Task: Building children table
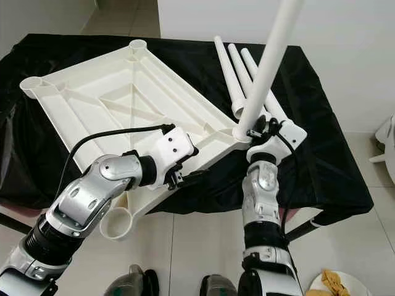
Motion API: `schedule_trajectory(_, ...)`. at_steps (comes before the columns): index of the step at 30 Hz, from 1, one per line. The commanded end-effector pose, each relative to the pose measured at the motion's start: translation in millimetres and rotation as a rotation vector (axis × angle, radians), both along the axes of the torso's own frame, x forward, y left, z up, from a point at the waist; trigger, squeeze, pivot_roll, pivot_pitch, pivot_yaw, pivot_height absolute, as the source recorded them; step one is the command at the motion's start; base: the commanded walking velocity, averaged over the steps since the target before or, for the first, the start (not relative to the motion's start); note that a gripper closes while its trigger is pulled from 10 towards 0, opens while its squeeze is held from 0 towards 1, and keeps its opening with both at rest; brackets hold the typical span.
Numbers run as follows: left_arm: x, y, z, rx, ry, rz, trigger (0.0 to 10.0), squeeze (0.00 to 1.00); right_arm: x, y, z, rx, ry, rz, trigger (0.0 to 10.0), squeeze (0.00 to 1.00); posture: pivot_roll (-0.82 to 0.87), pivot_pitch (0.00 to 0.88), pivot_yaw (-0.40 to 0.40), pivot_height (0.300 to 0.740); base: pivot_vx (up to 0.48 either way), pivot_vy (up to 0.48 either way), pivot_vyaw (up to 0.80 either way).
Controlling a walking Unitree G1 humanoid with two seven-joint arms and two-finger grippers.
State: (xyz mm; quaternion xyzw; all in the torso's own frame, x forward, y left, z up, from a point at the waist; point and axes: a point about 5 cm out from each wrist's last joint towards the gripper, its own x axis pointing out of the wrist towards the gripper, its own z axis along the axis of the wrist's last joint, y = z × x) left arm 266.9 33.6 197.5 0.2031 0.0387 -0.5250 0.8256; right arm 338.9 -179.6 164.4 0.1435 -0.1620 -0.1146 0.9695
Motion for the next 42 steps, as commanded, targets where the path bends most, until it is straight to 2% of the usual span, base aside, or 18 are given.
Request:
schedule_trajectory(1, -5.1, 0.2, 1, -0.002, 0.020, -0.041, 10.0, 0.00, 6.3, 18.3, 11, -0.018, -0.052, 0.083, 10.0, 0.00, 0.00, 0.121, 0.024, 0.740, 0.000, 0.000, 0.00)
schedule_trajectory(3, -5.1, 0.4, 0, -0.003, 0.021, -0.039, 10.0, 0.00, 8.9, 23.9, 13, -0.016, -0.057, 0.120, 10.0, 0.00, 0.00, 0.122, 0.024, 0.740, 0.000, 0.000, 0.00)
schedule_trajectory(4, -4.9, 1.2, 0, -0.002, 0.026, -0.031, 10.0, 0.00, 12.0, 31.6, 13, -0.010, -0.055, 0.177, 10.0, 0.00, 0.00, 0.125, 0.024, 0.740, 0.000, 0.000, 0.00)
schedule_trajectory(6, -4.8, 1.8, -1, -0.001, 0.031, -0.026, 10.0, 0.00, 12.5, 34.3, 12, -0.016, -0.052, 0.201, 10.0, 0.00, 0.00, 0.127, 0.024, 0.740, 0.000, 0.000, 0.00)
schedule_trajectory(12, -1.5, 11.3, -13, 0.048, 0.102, 0.033, 10.0, 0.00, 10.1, 29.7, 9, -0.026, -0.058, 0.202, 10.0, 0.00, 0.00, 0.136, 0.022, 0.740, 0.000, 0.000, 0.00)
schedule_trajectory(22, -0.6, 13.1, -15, 0.057, 0.111, 0.046, 10.0, 0.00, 9.9, 28.0, 9, -0.029, -0.064, 0.199, 10.0, 0.00, 0.00, 0.136, 0.022, 0.740, 0.000, 0.000, 0.00)
schedule_trajectory(23, 5.4, 22.6, -19, 0.061, 0.118, 0.126, 10.0, 0.00, -11.0, 3.7, 5, -0.071, -0.083, 0.166, 10.0, 0.00, -0.01, 0.145, 0.019, 0.740, 0.000, 0.000, 0.00)
schedule_trajectory(24, 5.4, 22.6, -19, 0.061, 0.118, 0.126, 10.0, 0.00, -11.0, 3.7, 5, -0.071, -0.083, 0.166, 10.0, 0.00, -0.01, 0.145, 0.019, 0.740, 0.000, 0.000, 0.00)
schedule_trajectory(25, 7.8, 25.9, -19, 0.055, 0.119, 0.159, 10.0, 0.00, -20.7, -5.3, 3, -0.088, -0.081, 0.153, 10.0, 0.00, -0.01, 0.145, 0.018, 0.740, 0.000, 0.000, 0.00)
schedule_trajectory(26, 7.8, 25.9, -19, 0.055, 0.119, 0.159, 10.0, 0.00, -20.7, -5.3, 3, -0.088, -0.081, 0.153, 10.0, 0.00, -0.01, 0.145, 0.018, 0.740, 0.000, 0.000, 0.00)
schedule_trajectory(28, 11.7, 29.8, -18, 0.054, 0.104, 0.205, 10.0, 0.00, -31.0, -14.4, -2, -0.105, -0.072, 0.145, 10.0, 0.00, -0.01, 0.146, 0.018, 0.740, 0.000, 0.000, 0.00)
schedule_trajectory(29, 11.7, 29.8, -18, 0.054, 0.104, 0.205, 10.0, 0.00, -31.0, -14.4, -2, -0.105, -0.072, 0.145, 10.0, 0.00, -0.01, 0.146, 0.018, 0.740, 0.000, 0.000, 0.00)
schedule_trajectory(34, 21.4, 40.3, -21, 0.063, 0.115, 0.313, 10.0, 0.00, -55.1, -26.4, -13, -0.117, -0.044, 0.183, 10.0, 0.00, -0.01, 0.144, 0.014, 0.740, 0.000, 0.000, 0.00)
schedule_trajectory(42, 16.0, 38.8, -28, 0.095, 0.148, 0.288, 10.0, 0.00, -64.0, -28.6, -8, -0.144, -0.041, 0.214, 10.0, 0.00, -0.02, 0.142, 0.014, 0.740, 0.000, 0.000, 0.00)
